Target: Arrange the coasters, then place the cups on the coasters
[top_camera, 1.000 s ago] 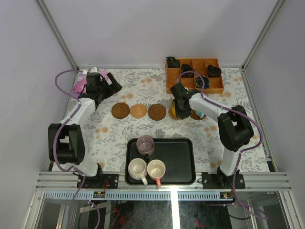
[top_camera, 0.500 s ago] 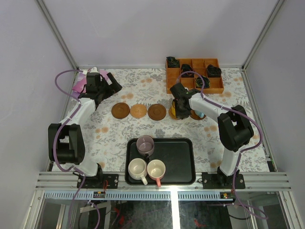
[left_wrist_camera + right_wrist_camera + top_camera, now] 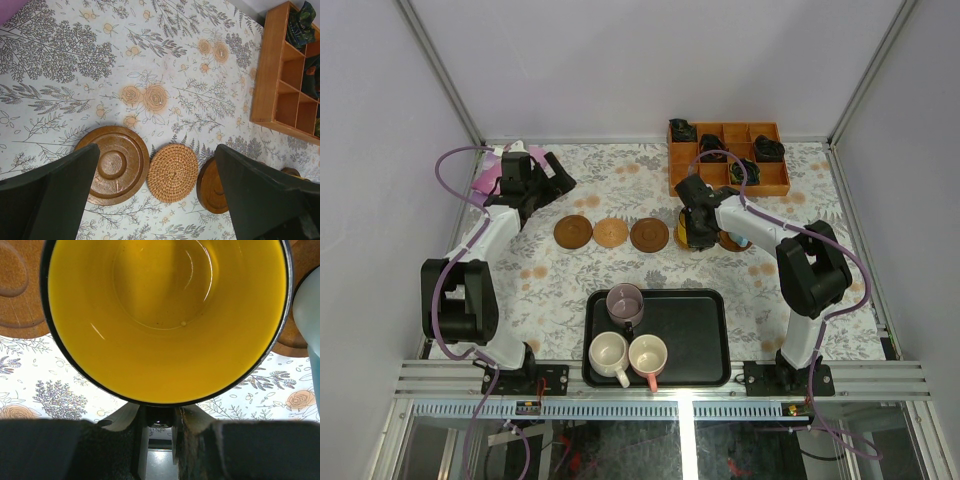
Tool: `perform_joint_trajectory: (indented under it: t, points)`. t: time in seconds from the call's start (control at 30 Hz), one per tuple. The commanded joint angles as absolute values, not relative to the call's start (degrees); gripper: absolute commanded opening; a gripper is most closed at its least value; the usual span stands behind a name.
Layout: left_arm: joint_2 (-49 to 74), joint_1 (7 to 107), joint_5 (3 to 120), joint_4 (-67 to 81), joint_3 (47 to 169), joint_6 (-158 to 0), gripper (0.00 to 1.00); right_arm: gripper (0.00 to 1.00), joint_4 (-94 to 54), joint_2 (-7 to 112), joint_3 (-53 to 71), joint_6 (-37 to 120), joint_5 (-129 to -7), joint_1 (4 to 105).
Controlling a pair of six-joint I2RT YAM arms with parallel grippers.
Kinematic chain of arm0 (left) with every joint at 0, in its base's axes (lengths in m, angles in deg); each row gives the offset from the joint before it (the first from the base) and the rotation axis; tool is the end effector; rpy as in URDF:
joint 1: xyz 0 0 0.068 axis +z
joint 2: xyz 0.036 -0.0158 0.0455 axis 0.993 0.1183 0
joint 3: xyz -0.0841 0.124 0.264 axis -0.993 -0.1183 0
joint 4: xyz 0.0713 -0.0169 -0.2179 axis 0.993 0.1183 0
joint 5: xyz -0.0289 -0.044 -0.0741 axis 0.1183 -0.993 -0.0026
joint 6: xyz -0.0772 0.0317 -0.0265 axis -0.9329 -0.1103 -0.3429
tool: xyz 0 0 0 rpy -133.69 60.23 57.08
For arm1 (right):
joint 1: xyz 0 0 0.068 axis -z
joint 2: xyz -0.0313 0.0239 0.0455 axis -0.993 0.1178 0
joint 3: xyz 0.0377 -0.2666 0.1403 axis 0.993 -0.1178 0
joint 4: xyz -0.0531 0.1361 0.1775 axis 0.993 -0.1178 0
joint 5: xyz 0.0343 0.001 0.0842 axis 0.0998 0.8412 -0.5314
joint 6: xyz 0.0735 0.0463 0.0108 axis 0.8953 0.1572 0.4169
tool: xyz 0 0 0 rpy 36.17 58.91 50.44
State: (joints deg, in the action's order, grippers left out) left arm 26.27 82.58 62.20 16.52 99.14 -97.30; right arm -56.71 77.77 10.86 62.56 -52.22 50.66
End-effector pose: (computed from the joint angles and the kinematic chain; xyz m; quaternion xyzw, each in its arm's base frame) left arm 0.3583 -0.0144 0.2850 -0.1895 0.8601 -0.1801 0.4381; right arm 0.3245 0.1939 0.2112 -0.0243 0.9749 0.0445 0.2168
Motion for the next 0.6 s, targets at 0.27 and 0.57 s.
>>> perform_joint_trajectory:
  t: [0.27,0.57]
  points:
    - [25.6,82.9,61.8,16.8,98.6,-96.0,1.00,0.55,-58.2,76.7,10.6,63.8,-52.8,49.9]
    - [24.9,82.9,61.9,16.6,97.9,-96.3,1.00,0.56,-59.5,75.4,11.2,62.4,-53.4,49.3]
